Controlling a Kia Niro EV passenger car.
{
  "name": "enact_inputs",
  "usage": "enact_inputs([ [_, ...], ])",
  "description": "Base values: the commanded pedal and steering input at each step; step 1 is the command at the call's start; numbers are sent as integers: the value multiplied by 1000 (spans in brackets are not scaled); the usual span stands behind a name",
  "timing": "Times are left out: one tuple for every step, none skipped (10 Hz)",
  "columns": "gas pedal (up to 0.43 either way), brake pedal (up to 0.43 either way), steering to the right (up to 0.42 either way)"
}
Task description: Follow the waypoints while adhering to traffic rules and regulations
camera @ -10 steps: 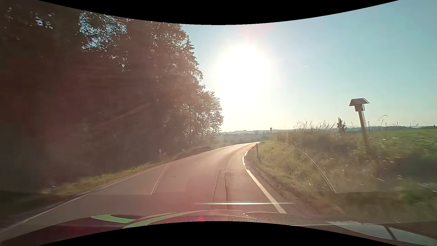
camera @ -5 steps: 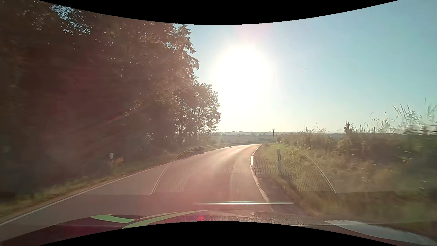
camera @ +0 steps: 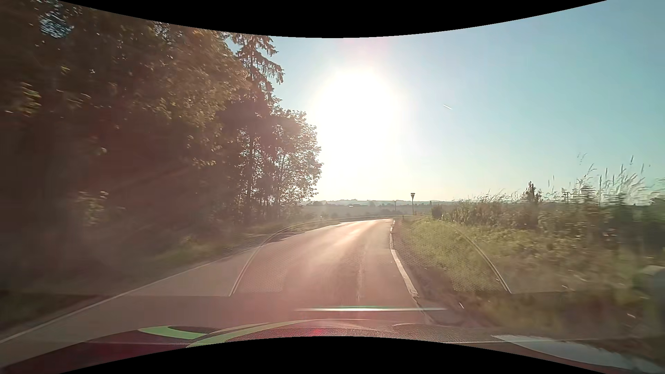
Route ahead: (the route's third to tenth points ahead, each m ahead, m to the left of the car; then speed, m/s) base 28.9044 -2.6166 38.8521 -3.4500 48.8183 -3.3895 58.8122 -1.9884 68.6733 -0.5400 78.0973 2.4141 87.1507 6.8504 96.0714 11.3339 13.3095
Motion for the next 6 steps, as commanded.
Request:
enact_inputs([
  [0, 0, 43],
  [0, 0, 43],
  [0, 0, 44],
  [0, 0, 44],
  [0, 0, 44],
  [0, 0, 45],
])
